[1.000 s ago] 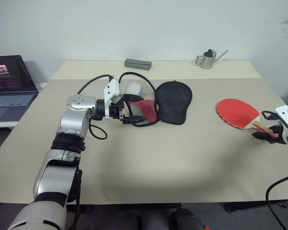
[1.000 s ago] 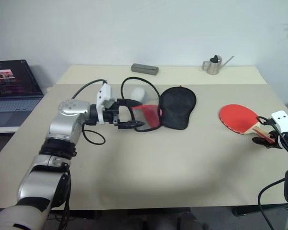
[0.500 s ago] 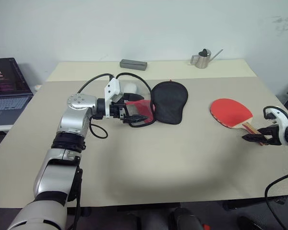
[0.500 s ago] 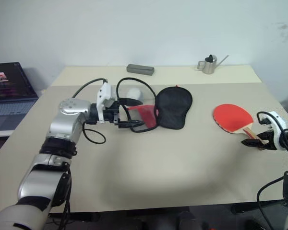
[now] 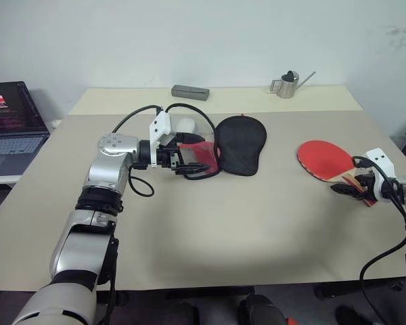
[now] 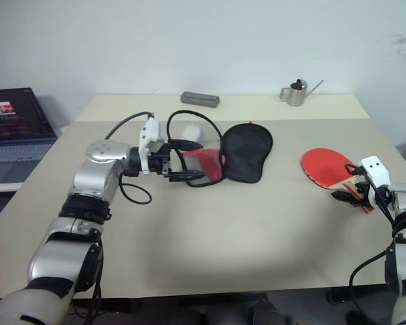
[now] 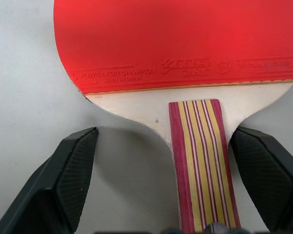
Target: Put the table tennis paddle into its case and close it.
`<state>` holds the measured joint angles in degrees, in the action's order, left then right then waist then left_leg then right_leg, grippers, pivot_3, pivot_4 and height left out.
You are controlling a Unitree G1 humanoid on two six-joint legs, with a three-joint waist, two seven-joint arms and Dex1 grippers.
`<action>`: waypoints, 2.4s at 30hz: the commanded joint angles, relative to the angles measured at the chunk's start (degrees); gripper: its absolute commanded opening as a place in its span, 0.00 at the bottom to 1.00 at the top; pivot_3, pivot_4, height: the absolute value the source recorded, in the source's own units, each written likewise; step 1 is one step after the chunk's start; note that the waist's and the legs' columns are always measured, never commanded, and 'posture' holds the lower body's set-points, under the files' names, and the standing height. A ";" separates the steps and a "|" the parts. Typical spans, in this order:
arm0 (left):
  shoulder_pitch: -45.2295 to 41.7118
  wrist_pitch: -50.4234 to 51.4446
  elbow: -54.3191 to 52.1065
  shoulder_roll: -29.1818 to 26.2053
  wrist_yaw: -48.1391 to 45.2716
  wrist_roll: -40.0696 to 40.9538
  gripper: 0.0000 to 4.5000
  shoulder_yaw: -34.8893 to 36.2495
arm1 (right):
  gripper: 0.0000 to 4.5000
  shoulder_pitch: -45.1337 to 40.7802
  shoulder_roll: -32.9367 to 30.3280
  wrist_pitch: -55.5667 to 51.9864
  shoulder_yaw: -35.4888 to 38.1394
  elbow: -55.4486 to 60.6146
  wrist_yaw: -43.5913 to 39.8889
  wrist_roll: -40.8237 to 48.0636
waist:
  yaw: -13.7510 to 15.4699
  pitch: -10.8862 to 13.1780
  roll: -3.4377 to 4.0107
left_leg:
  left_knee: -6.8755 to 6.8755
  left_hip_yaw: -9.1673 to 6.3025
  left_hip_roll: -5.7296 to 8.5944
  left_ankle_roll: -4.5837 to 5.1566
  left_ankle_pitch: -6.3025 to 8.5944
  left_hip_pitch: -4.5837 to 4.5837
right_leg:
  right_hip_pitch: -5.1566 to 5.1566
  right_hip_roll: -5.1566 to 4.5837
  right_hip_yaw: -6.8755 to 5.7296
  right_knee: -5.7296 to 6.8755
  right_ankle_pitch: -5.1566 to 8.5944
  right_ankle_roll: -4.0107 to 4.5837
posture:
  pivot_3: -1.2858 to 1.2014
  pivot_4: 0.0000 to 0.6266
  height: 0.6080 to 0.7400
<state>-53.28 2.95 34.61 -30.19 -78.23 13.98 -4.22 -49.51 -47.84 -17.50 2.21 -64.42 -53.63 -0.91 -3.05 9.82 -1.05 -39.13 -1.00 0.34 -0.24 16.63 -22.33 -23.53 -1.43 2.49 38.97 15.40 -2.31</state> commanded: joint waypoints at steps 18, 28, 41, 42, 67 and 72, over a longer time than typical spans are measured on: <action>1.64 -0.17 -3.33 -3.13 3.47 1.18 1.00 4.18 | 0.24 0.76 1.52 -14.41 8.60 16.59 14.74 6.15 | 0.20 0.02 0.03 | 0.10 0.02 0.00 0.01 0.00 0.30 | 0.18 -0.05 0.04 0.01 0.01 0.00 | 0.52 0.24 1.00; 4.42 0.92 -4.67 -5.70 5.79 1.46 1.00 6.24 | 0.24 2.27 14.83 -35.22 10.90 49.62 26.85 12.71 | -0.07 0.03 0.05 | 0.16 0.02 -0.06 0.01 0.01 0.18 | -0.02 -0.21 0.05 0.04 0.01 0.01 | 0.52 0.24 1.00; 4.98 0.97 -0.61 -10.29 3.42 2.20 1.00 8.25 | 0.24 -10.08 36.01 -29.66 8.22 36.58 40.77 11.55 | -0.13 0.02 0.06 | 0.15 -0.04 0.01 -0.20 -0.12 -0.62 | -0.78 -0.28 -0.09 0.06 -0.01 0.03 | 0.52 0.24 1.00; 4.60 0.68 -0.16 -10.35 3.58 2.08 1.00 8.36 | 0.24 -10.90 36.86 -28.52 7.98 34.72 41.31 11.29 | -0.08 0.02 0.06 | 0.15 -0.04 0.01 -0.21 -0.12 -0.63 | -0.79 -0.28 -0.09 0.06 -0.01 0.03 | 0.52 0.24 1.00; 5.12 -0.54 -2.23 -8.98 5.12 1.91 1.00 7.99 | 0.24 -21.24 44.78 -10.79 7.17 6.88 50.17 9.54 | -0.85 0.02 0.06 | 0.17 -0.05 0.00 -0.24 -0.14 -0.62 | -0.81 -0.29 -0.08 0.11 -0.01 0.03 | 0.52 0.24 1.00; 5.37 -0.50 -2.52 -9.12 5.37 1.91 1.00 8.11 | 0.24 -21.17 44.84 -8.20 6.34 4.14 50.66 7.72 | -1.19 0.02 0.06 | 0.17 -0.04 0.00 -0.25 -0.15 -0.62 | -0.81 -0.29 -0.08 0.11 -0.01 0.03 | 0.52 0.24 1.00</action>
<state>-47.60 3.24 34.20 -38.69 -73.13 15.33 2.74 -68.23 -3.00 -28.57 9.08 -61.28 -3.34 7.61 -4.24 9.83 -1.00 -38.95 -1.05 0.34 -0.49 16.48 -22.95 -24.34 -1.72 2.41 39.08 15.39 -2.27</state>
